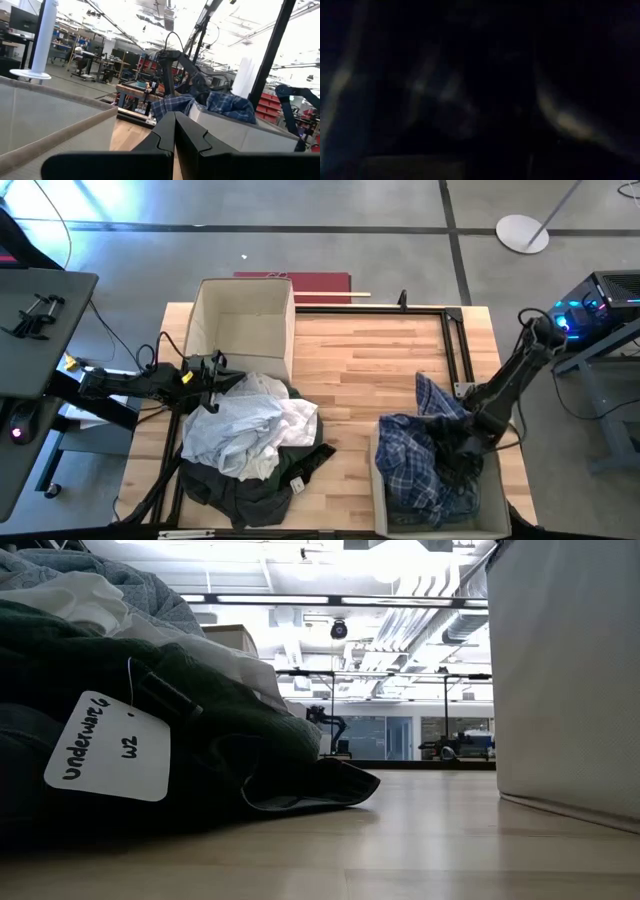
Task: Sort clothes
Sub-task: Put the blue polo shirt into the bottom laundry bin
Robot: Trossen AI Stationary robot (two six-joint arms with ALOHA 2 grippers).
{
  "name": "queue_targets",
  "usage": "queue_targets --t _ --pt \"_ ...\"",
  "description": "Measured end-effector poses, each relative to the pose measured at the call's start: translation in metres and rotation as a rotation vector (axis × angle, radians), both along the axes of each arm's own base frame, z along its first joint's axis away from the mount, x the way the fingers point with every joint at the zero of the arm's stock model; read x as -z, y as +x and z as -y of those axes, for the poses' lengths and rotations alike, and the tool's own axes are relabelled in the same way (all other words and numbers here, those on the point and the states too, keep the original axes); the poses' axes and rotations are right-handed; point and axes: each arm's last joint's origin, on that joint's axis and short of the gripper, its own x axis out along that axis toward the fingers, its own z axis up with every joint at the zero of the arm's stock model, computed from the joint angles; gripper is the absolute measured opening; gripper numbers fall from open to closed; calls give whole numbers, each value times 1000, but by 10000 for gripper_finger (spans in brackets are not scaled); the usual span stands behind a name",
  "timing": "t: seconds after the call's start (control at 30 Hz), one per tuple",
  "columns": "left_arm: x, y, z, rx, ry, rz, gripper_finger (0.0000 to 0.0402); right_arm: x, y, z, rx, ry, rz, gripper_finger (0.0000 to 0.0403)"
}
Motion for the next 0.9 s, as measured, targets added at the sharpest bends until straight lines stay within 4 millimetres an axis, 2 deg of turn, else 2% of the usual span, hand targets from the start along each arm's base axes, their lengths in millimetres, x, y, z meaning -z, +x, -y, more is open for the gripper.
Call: queue_targets --t 0.07,0.17,0.23,0.33,0.53,0.63,0.77,0.83,0.9 --pt "0 0 0 0 0 0 1 7 1 3 14 24 -7 80" --pt "0 0 0 0 0 0 1 7 6 5 26 65 -28 122" --pt "0 0 0 -1 1 0 1 2 10 7 34 105 -72 143" --pt "0 0 0 -5 15 -4 1 -15 17 6 51 183 -133 151" --pt "0 0 0 -8 15 -4 1 -85 25 -2 85 244 -175 133" --pt "0 0 0 -8 16 -4 1 -128 17 3 175 222 -259 124" --pt "0 0 0 -8 15 -4 1 -176 4 12 272 157 -351 114" --pt "0 0 0 -8 16 -4 1 -195 -1 15 286 124 -356 109" --pt "0 0 0 -8 16 -4 1 -211 -1 16 274 74 -275 105"
